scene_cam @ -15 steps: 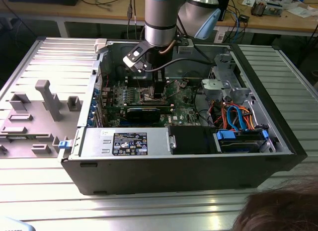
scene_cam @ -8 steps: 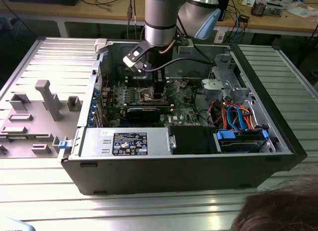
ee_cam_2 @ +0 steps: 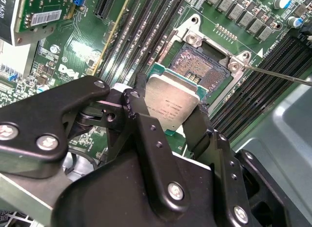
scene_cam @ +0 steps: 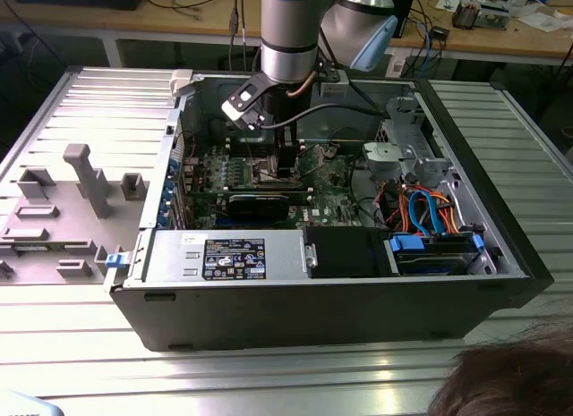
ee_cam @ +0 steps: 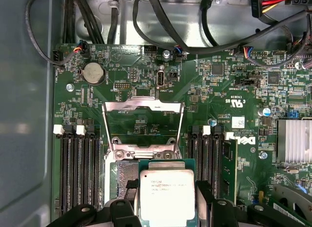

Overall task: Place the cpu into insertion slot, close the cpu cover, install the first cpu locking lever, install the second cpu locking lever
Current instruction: 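Place the cpu into insertion slot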

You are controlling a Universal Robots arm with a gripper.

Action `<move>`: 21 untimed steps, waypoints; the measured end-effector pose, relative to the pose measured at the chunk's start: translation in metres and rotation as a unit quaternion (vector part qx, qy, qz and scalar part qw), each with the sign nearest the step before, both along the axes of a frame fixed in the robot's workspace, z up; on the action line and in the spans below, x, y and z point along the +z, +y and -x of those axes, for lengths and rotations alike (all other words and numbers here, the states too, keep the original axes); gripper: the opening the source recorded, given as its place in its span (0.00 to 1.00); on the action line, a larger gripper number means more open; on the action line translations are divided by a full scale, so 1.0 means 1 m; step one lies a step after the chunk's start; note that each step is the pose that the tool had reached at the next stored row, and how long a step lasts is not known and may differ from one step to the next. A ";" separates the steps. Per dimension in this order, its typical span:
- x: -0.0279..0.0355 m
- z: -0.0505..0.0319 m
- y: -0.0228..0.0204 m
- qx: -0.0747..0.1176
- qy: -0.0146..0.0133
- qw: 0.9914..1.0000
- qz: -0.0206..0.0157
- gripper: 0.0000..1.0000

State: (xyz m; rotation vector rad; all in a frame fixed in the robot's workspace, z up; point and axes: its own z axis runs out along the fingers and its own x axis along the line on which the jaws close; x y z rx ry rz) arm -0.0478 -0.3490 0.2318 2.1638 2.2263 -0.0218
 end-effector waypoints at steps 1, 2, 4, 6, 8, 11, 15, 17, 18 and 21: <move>0.0000 0.0000 0.0004 0.000 0.000 1.000 0.000 0.55; -0.0003 0.0001 0.0011 0.000 0.000 1.000 0.000 0.55; -0.0004 0.0002 0.0012 0.000 0.000 1.000 0.000 0.55; -0.0005 0.0002 0.0012 0.000 0.000 1.000 0.000 0.55; -0.0008 0.0003 0.0013 0.000 0.000 1.000 0.000 0.55; -0.0012 0.0011 0.0018 0.000 0.000 1.000 0.000 0.55; -0.0020 0.0017 0.0049 0.000 0.000 1.000 0.000 0.55; -0.0024 0.0017 0.0060 0.000 0.000 1.000 0.000 0.55; -0.0027 0.0016 0.0062 0.000 0.000 1.000 0.000 0.55; -0.0036 0.0017 0.0066 0.000 0.000 1.000 0.000 0.55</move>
